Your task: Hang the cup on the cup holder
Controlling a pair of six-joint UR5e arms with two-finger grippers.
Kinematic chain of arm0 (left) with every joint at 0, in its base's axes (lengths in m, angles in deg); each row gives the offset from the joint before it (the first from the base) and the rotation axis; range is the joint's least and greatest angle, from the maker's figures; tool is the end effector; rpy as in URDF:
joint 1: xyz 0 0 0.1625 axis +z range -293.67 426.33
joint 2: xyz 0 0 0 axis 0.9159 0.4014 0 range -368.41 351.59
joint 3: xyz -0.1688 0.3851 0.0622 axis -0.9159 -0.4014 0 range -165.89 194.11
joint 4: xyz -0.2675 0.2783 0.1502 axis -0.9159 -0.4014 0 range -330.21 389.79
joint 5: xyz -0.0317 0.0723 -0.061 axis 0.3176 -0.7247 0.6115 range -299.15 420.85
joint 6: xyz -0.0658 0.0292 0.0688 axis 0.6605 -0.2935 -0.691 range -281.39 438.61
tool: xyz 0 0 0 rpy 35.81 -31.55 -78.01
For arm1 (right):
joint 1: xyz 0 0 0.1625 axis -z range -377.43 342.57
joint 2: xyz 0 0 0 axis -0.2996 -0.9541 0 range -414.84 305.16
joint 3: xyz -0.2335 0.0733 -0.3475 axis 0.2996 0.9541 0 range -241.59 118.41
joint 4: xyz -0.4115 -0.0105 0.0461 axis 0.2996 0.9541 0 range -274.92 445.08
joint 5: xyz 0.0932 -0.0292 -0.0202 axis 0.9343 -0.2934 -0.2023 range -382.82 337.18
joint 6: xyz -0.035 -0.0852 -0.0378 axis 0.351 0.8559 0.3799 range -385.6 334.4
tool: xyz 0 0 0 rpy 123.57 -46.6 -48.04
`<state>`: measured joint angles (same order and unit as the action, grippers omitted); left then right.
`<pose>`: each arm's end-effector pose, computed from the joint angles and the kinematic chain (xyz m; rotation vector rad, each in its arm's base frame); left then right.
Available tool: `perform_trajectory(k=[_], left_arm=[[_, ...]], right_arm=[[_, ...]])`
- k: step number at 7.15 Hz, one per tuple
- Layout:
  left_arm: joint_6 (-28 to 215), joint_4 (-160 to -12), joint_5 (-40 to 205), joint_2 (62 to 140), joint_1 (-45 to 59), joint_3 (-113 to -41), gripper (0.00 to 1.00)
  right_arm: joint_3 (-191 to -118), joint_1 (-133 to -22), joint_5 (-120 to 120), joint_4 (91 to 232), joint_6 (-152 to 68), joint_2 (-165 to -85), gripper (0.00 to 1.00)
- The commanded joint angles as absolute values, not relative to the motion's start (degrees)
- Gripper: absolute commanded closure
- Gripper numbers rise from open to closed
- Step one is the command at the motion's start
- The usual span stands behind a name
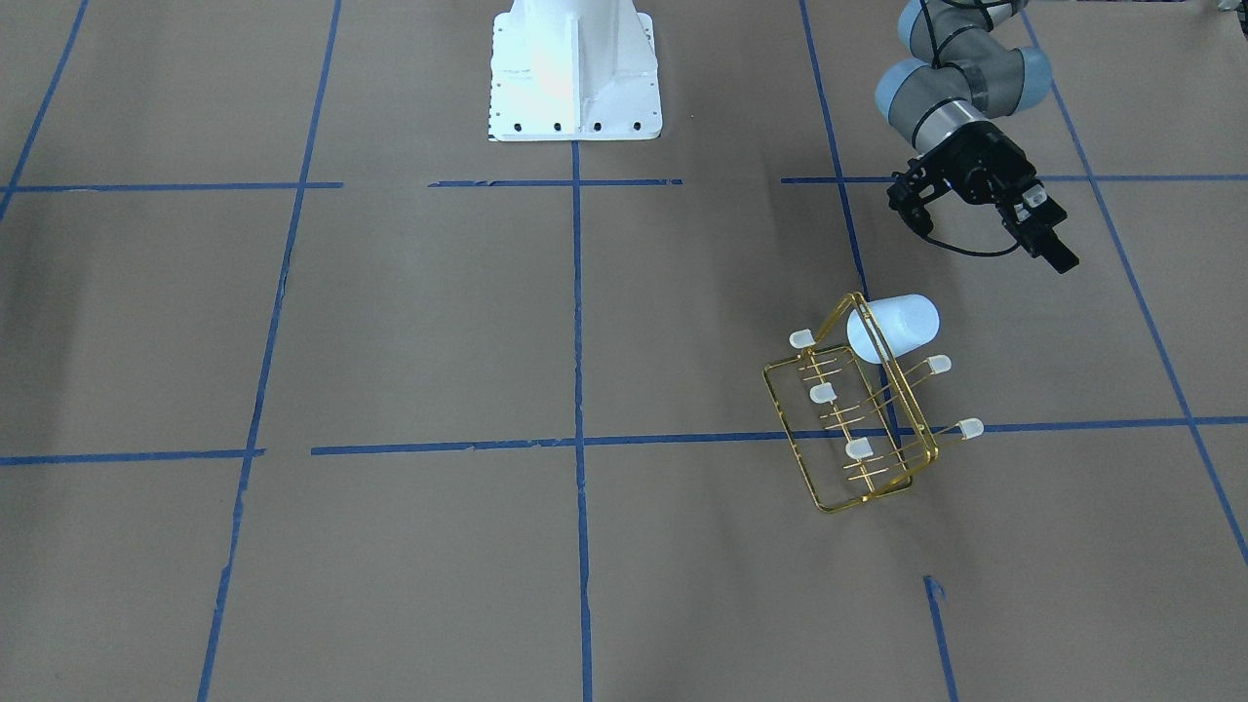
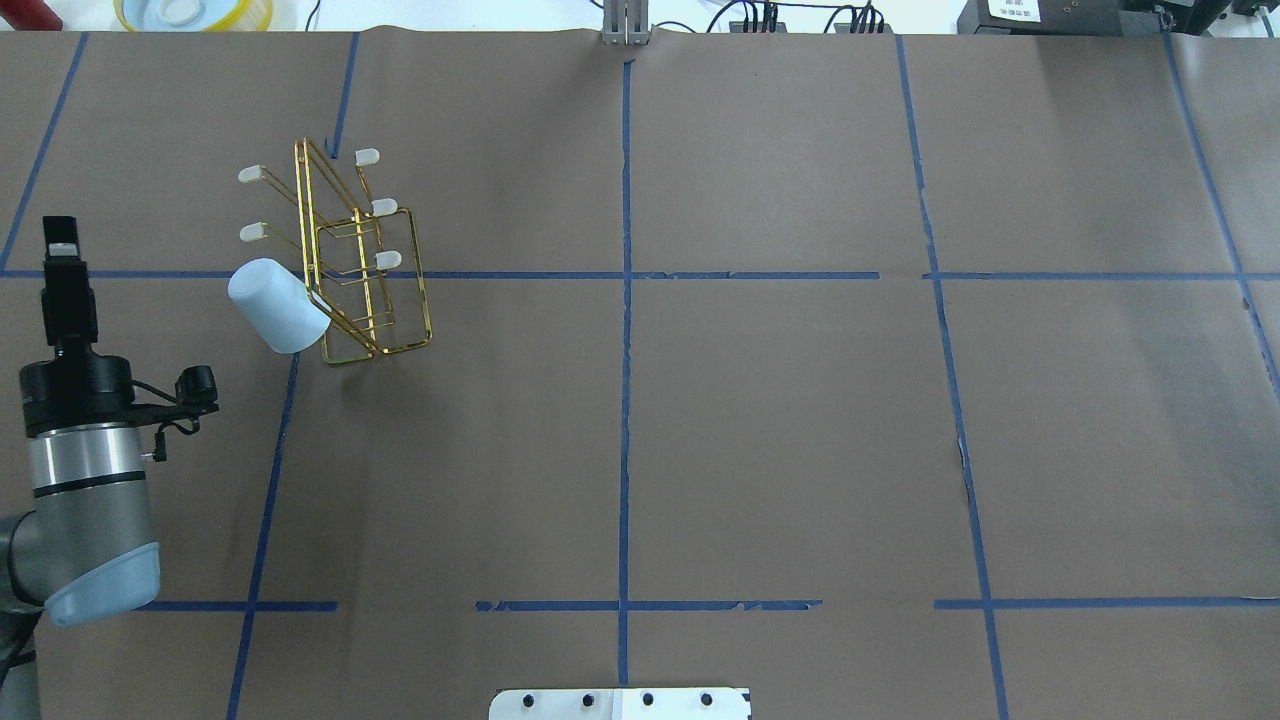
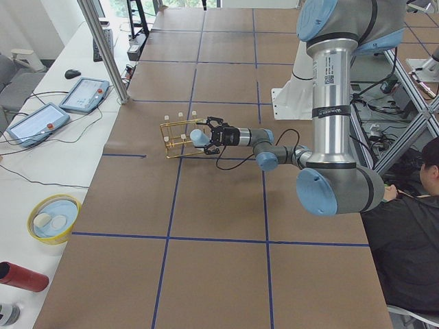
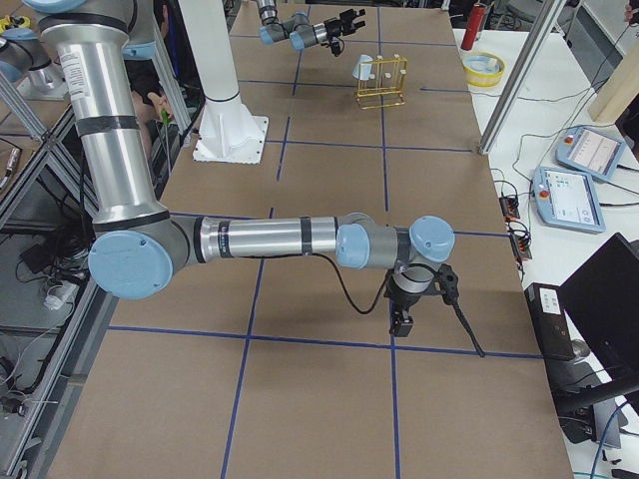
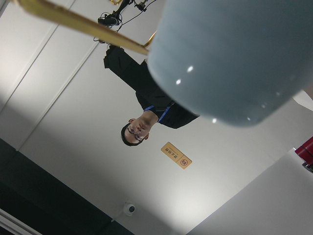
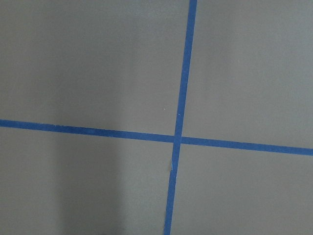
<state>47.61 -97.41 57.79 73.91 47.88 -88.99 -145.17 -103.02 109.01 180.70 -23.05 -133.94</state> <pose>0.3091 -0.3485 0.4753 1.0836 -1.2659 0.7746 0.0228 -0.5730 0.6254 -0.0308 -0.7301 -0.1088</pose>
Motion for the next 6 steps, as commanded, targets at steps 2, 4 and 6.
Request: perform_trajectory(k=[2,4,6], left_arm=[[47.9,-120.5,58.6,69.7,47.8,-91.1,0.0],[48.1,-141.4,65.5,69.5,47.7,-90.8,0.0],[48.5,-158.0,69.1,68.3,47.8,-90.5,0.0]], right_arm=[[-145.3,-103.0,109.0,180.7,-23.0,-133.9,0.0],[-145.2,-103.0,109.0,180.7,-23.0,-133.9,0.0],[-145.2,-103.0,109.0,180.7,-23.0,-133.9,0.0]])
